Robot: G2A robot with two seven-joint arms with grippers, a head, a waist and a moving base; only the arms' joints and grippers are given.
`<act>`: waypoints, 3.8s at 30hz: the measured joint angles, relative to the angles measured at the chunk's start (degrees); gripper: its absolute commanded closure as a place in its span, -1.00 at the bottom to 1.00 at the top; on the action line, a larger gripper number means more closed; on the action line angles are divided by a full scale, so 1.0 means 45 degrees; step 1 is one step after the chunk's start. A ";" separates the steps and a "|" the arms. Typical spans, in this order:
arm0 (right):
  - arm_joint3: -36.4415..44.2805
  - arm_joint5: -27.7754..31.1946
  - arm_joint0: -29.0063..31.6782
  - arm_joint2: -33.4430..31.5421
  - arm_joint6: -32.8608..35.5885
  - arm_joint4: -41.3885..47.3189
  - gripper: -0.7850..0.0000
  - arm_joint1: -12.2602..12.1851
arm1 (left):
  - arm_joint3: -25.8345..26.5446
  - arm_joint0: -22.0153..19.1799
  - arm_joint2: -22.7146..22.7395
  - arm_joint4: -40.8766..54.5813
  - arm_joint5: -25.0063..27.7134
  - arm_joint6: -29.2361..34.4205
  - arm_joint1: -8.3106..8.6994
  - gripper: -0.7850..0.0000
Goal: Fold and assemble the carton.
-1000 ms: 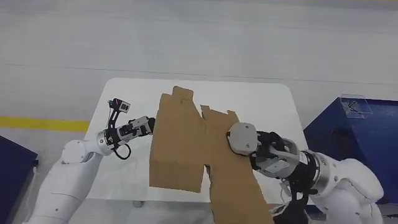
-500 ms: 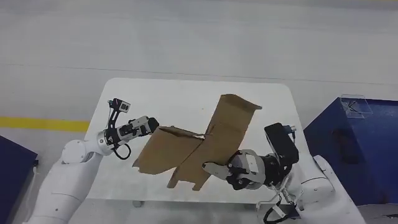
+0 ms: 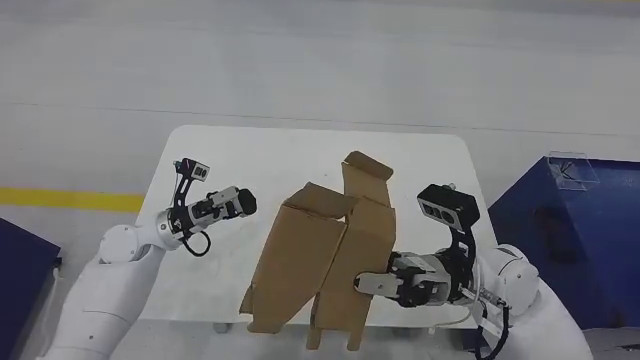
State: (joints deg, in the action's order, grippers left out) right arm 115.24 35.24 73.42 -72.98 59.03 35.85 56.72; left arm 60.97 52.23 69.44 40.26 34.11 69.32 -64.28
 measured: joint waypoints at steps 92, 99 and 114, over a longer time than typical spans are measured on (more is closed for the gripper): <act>-0.4246 -0.3567 0.0541 -0.2572 0.2047 0.2439 1.00 0.0218 | 0.0024 0.0013 -0.0006 -0.0023 -0.0022 -0.0023 0.0002 -1.00; -0.4852 -0.4782 0.0243 -0.2383 0.1844 0.0489 1.00 0.0131 | 0.1642 0.0541 -0.0070 -0.0624 -0.1104 0.0021 0.0093 -1.00; -0.5438 -0.4814 -0.0407 -0.1352 0.2322 -0.0290 1.00 0.0210 | 0.2967 0.0596 -0.0389 -0.0803 -0.3948 0.1470 0.0221 -1.00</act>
State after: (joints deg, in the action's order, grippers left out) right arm 90.77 13.57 71.59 -79.07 69.48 34.55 57.66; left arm 74.32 54.91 67.69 36.65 16.35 75.93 -63.29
